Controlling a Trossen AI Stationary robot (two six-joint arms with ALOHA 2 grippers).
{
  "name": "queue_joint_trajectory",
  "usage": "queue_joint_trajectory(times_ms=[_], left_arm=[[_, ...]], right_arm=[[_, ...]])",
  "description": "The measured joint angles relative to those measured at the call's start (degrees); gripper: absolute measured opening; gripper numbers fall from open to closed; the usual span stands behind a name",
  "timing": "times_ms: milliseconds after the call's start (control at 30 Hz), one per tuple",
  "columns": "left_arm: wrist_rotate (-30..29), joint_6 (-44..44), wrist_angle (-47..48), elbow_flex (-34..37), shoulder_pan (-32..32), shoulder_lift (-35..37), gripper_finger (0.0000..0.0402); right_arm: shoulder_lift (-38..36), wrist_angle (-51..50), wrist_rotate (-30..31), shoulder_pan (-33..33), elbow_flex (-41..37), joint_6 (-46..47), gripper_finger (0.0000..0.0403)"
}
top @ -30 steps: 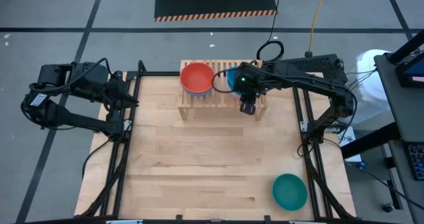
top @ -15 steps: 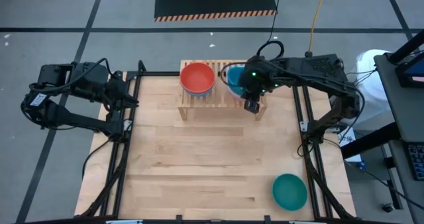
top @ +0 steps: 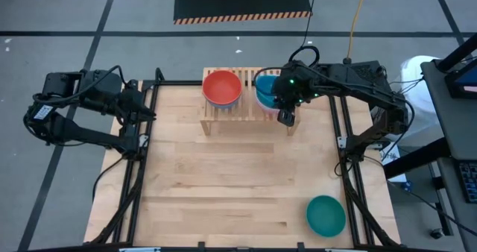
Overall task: Place and stack bowls onto a shelf
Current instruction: Stack the blue bowl on top of the white bowl on the shelf
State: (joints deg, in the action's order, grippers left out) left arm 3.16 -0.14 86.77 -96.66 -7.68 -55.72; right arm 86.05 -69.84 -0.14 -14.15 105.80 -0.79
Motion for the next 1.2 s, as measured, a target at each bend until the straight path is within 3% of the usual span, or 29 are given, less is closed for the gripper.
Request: queue_joint_trajectory(times_ms=[267,1200], left_arm=[[-0.02,-0.02,-0.01,-0.01,0.00,0.00,0.0063],[-0.04,-0.11,-0.01,-0.01,0.00,0.00,0.0063]], right_arm=[[-0.03,-0.49,-0.04,0.00,0.00,-2.18,0.0008],[0.86,-2.90,1.67,-0.04,0.00,-3.61,0.0001]])
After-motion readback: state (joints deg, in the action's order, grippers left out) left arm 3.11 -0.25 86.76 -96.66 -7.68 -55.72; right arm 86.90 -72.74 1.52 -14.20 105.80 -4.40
